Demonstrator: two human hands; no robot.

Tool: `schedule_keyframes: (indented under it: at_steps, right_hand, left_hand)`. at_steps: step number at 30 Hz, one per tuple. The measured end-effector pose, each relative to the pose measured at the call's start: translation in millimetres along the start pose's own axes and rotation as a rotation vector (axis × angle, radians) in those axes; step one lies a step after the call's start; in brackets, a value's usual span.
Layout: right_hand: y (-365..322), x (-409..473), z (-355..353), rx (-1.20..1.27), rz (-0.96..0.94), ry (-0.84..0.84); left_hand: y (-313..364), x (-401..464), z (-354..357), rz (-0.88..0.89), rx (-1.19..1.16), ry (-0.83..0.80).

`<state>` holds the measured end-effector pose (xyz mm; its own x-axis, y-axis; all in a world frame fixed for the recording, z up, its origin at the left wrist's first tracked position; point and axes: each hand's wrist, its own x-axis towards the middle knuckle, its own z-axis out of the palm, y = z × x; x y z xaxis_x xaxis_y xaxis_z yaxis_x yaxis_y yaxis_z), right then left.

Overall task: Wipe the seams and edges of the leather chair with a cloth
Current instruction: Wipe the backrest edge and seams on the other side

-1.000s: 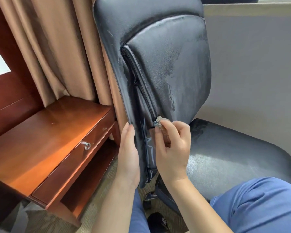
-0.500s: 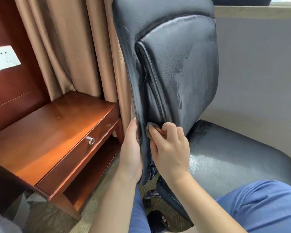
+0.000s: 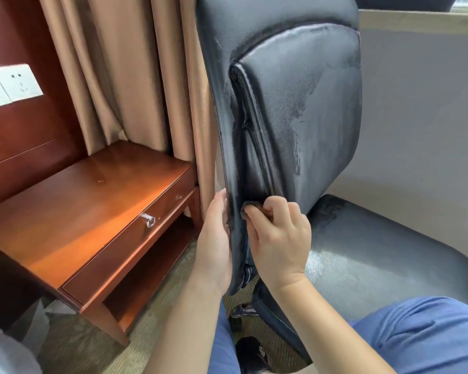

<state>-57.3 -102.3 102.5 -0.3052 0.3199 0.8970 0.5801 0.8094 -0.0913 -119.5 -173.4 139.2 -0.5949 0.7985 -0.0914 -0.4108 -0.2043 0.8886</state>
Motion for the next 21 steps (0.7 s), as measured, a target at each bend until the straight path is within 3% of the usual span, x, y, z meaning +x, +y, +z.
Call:
schedule_keyframes:
  at_steps: [5, 16, 21]
  right_hand:
    - [-6, 47, -10, 0.022, 0.031, 0.201]
    - [3, -11, 8, -0.101, -0.043, -0.053]
    - [-7, 34, -8, -0.029, 0.026, 0.186]
  left_hand:
    - [0, -2, 5, 0.01, 0.005, -0.046]
    - [0, 1, -1, 0.034, 0.022, 0.003]
    - [-4, 3, -3, 0.042, 0.064, -0.005]
